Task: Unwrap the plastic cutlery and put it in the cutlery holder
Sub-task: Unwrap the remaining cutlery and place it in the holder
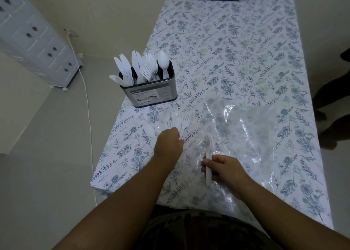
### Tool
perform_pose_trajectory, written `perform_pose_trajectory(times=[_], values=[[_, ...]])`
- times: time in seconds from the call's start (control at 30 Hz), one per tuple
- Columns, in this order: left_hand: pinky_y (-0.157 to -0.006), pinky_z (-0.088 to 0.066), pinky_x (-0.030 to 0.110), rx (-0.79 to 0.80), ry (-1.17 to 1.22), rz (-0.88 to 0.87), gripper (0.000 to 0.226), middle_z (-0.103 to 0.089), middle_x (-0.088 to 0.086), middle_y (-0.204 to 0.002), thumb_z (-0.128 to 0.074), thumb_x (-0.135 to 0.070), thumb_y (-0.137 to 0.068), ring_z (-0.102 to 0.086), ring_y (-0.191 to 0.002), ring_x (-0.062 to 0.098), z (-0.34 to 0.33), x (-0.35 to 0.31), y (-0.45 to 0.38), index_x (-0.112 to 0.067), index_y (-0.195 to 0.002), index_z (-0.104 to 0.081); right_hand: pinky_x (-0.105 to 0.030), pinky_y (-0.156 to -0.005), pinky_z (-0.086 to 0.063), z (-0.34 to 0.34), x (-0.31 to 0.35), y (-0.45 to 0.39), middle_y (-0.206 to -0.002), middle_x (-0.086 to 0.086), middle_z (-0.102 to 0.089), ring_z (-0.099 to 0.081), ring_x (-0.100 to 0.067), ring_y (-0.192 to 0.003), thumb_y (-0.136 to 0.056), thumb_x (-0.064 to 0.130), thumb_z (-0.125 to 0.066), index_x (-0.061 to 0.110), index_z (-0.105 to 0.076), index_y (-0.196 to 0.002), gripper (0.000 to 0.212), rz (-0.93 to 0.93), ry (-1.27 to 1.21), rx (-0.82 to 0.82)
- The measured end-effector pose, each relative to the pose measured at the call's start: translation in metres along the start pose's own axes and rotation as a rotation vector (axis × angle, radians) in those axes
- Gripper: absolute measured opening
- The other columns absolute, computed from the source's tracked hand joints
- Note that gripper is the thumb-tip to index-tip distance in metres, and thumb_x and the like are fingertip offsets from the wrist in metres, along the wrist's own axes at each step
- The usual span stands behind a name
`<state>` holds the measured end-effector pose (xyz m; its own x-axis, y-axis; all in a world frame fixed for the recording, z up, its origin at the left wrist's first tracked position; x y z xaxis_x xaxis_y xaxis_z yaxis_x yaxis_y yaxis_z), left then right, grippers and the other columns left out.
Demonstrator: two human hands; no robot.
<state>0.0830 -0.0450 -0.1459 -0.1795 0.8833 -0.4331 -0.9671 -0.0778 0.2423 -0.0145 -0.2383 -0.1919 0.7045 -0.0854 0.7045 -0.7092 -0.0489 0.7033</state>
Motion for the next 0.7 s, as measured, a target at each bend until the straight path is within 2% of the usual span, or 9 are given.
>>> perform_pose_trajectory(times=[0.17,0.27,0.37,0.47,0.53,0.6,0.7], values=[[-0.065,-0.052,0.032,-0.015,-0.090,-0.016,0.010,-0.064,0.005,-0.084,-0.062,-0.020,-0.091,-0.061,-0.078,0.021,0.000,0.000,-0.006,-0.010,-0.088,-0.062,-0.048,-0.085,-0.062,0.000,0.007,0.002,-0.097,-0.024,-0.077,-0.075,-0.037,-0.095,-0.093,0.012,-0.071,-0.005,-0.074,-0.098,0.018,-0.005,-0.018,0.010],[-0.060,-0.049,0.033,-0.024,-0.082,-0.028,0.009,-0.062,0.005,-0.079,-0.057,-0.015,-0.089,-0.059,-0.073,0.022,0.003,0.004,-0.006,-0.008,-0.085,-0.061,-0.047,-0.083,-0.063,0.000,0.012,0.002,-0.097,-0.025,-0.076,-0.076,-0.035,-0.091,-0.093,0.012,-0.071,-0.007,-0.073,-0.099,0.020,0.003,-0.010,0.006],[-0.064,-0.058,0.034,-0.004,0.067,-0.040,0.007,-0.066,0.002,-0.075,-0.063,-0.015,-0.086,-0.064,-0.069,0.016,0.009,0.003,0.002,-0.009,-0.087,-0.067,-0.047,-0.081,-0.064,-0.003,0.016,0.000,-0.095,-0.028,-0.075,-0.077,-0.033,-0.087,-0.092,0.011,-0.072,-0.011,-0.070,-0.099,0.023,0.011,-0.011,0.000],[-0.058,-0.052,0.013,0.065,0.257,-0.039,0.011,-0.067,-0.007,-0.071,-0.069,-0.016,-0.081,-0.062,-0.062,0.001,0.007,-0.009,0.024,-0.012,-0.091,-0.073,-0.047,-0.076,-0.064,-0.011,0.025,-0.002,-0.091,-0.029,-0.075,-0.077,-0.036,-0.086,-0.090,0.010,-0.074,-0.012,-0.068,-0.095,0.023,0.057,0.013,0.006],[-0.056,-0.046,0.006,0.107,0.327,-0.052,0.014,-0.066,-0.008,-0.067,-0.071,-0.018,-0.080,-0.060,-0.059,-0.002,-0.001,-0.020,0.041,-0.016,-0.093,-0.075,-0.043,-0.071,-0.065,-0.016,0.031,-0.002,-0.086,-0.024,-0.076,-0.077,-0.033,-0.082,-0.091,0.011,-0.073,-0.008,-0.068,-0.090,0.020,0.096,0.040,0.028],[-0.058,-0.046,0.004,0.119,0.381,-0.100,0.017,-0.066,-0.011,-0.068,-0.072,-0.020,-0.084,-0.062,-0.061,-0.005,-0.005,-0.031,0.053,-0.018,-0.100,-0.076,-0.039,-0.069,-0.064,-0.018,0.033,-0.002,-0.084,-0.023,-0.076,-0.077,-0.032,-0.079,-0.093,0.013,-0.071,-0.007,-0.067,-0.089,0.020,0.126,0.064,0.040],[-0.065,-0.049,0.004,0.159,0.458,-0.160,0.019,-0.065,-0.017,-0.072,-0.070,-0.018,-0.089,-0.063,-0.067,-0.013,-0.010,-0.038,0.060,-0.014,-0.106,-0.077,-0.042,-0.073,-0.064,-0.014,0.028,-0.003,-0.092,-0.030,-0.073,-0.076,-0.037,-0.084,-0.093,0.013,-0.071,-0.014,-0.063,-0.097,0.028,0.102,0.009,0.050]])
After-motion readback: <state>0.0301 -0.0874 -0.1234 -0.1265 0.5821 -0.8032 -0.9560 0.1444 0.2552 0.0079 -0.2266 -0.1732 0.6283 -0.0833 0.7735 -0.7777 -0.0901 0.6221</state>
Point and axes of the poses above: each hand's wrist, its own y-axis away from the middle knuckle, its own z-axis out of the back of the hand, x = y × z, the point moved 10 cm from there along -y, towards the middle knuckle
